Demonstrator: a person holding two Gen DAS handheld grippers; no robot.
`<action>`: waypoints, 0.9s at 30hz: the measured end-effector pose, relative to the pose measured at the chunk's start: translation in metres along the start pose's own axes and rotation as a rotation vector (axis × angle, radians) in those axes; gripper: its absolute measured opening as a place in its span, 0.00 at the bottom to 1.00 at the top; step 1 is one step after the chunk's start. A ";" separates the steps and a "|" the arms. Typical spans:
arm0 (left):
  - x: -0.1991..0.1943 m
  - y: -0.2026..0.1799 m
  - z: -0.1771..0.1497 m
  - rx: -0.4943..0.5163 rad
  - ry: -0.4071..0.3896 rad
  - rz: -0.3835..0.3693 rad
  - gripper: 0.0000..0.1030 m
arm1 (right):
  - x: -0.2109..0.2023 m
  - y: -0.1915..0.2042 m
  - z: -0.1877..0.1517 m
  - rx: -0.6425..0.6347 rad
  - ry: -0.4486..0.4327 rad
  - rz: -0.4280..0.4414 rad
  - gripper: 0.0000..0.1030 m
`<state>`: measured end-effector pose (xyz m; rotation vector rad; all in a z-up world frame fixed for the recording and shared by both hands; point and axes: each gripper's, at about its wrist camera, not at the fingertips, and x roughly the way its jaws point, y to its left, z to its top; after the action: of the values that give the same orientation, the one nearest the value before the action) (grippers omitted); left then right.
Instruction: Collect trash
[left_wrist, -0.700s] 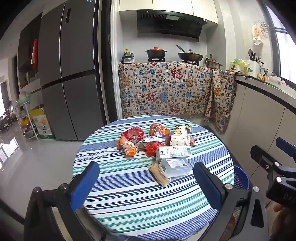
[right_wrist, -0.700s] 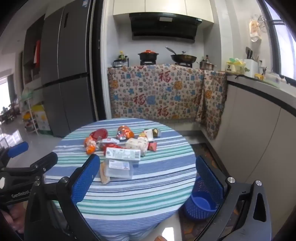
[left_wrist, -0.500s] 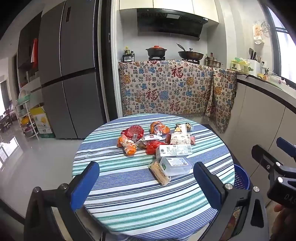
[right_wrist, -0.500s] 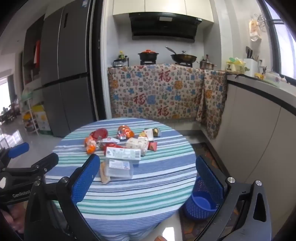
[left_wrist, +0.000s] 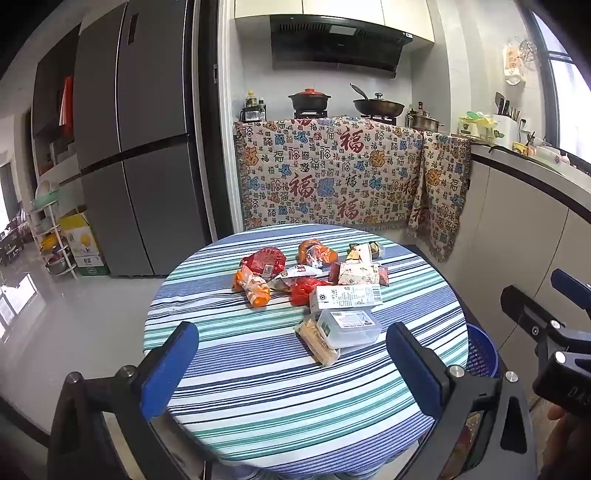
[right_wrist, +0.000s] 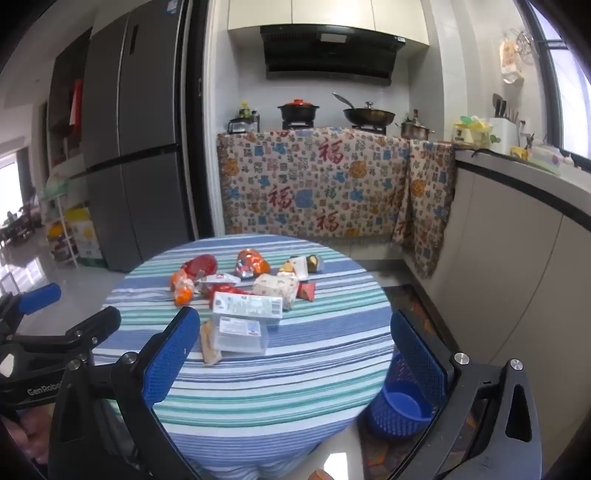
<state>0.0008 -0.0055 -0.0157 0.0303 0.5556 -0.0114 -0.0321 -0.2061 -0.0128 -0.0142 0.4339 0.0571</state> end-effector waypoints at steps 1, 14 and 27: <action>0.000 0.000 0.001 0.000 0.001 0.000 1.00 | 0.000 0.000 0.000 -0.001 -0.001 -0.001 1.00; -0.003 0.001 0.002 -0.001 0.003 0.000 1.00 | -0.001 0.004 -0.001 -0.007 -0.006 0.002 1.00; -0.003 0.003 0.003 0.000 0.006 -0.001 1.00 | -0.003 0.008 -0.001 -0.014 -0.005 0.004 1.00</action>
<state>0.0004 -0.0030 -0.0114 0.0297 0.5615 -0.0118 -0.0352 -0.1981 -0.0123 -0.0269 0.4285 0.0637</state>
